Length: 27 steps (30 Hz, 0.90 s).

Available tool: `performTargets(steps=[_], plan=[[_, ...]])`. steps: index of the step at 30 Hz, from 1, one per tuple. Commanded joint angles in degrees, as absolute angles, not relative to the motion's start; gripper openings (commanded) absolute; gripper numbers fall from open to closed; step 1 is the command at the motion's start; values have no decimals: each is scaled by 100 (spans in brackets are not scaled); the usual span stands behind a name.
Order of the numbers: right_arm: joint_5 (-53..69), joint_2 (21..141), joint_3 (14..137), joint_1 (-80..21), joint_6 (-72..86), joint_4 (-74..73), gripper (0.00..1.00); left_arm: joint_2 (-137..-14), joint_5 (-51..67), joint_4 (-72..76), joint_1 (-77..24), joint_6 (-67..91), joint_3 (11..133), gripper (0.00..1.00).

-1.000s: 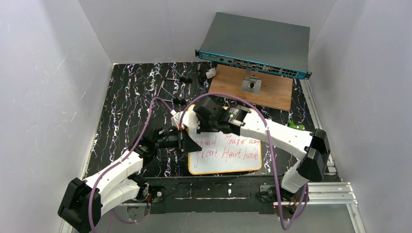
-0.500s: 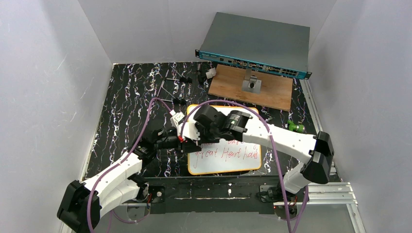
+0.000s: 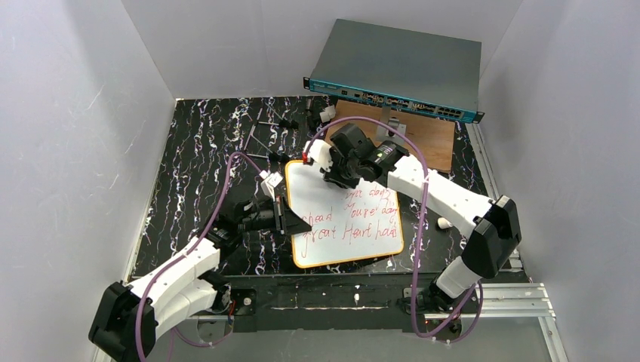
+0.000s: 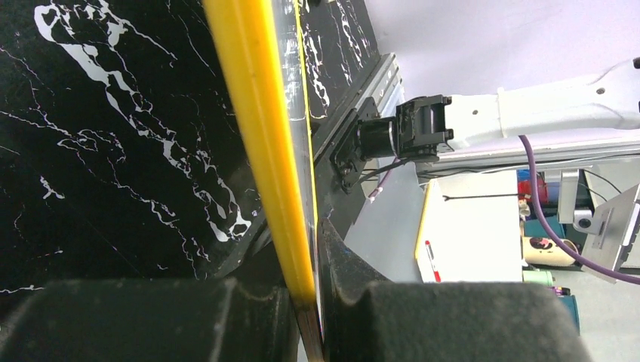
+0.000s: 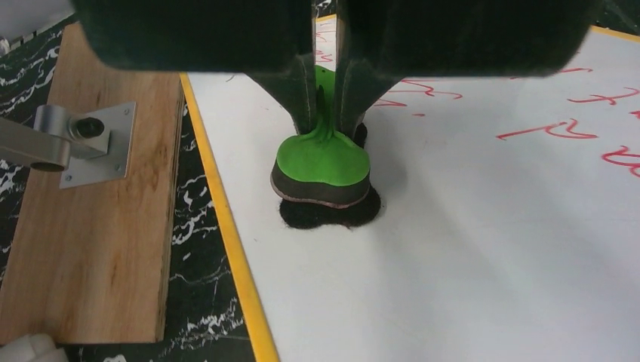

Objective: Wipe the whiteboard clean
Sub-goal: Erase the whiteboard at the center of the board.

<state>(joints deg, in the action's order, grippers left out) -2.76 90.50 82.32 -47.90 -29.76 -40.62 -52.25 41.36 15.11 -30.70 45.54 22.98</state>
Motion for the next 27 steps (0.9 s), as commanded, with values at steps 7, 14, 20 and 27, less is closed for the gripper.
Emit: performTargets(steps=[7,14,20,27], plan=[[838,8098,6678,-5196,-3096,-3509,1,-4720,4561,2582,-3173,3943,2305,0],[146,7888,6226,-4483,-2793,-2822,1,-4781,4603,2729,-3173,4010,2265,0],[262,8278,7009,-4298,-2645,-2647,1,-4816,4634,2789,-3173,4043,2246,0],[1215,8471,7502,-4614,-2480,-3136,1,-4858,4614,2887,-3173,4069,2236,0]])
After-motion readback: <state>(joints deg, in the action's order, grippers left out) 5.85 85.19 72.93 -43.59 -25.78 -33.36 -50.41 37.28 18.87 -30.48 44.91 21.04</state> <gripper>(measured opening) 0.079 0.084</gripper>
